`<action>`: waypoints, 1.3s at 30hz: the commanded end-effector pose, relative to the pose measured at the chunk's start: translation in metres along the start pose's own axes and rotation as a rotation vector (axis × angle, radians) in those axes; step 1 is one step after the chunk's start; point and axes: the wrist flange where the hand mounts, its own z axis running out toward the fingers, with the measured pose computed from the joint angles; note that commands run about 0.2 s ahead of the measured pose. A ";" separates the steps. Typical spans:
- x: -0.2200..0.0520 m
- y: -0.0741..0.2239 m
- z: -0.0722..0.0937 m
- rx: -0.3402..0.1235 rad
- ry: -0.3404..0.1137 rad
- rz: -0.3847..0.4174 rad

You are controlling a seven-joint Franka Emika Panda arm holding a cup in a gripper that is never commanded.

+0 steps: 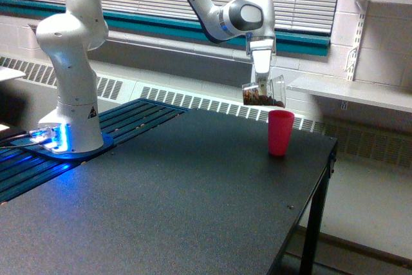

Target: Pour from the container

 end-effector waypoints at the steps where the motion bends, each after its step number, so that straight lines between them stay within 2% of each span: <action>1: -0.011 -0.012 -0.001 -0.007 -0.002 -0.044; 11: -0.015 -0.025 -0.002 -0.017 0.006 -0.063; 19: -0.026 -0.033 -0.002 -0.020 -0.008 -0.086; 39: -0.026 -0.028 -0.002 -0.041 -0.027 -0.107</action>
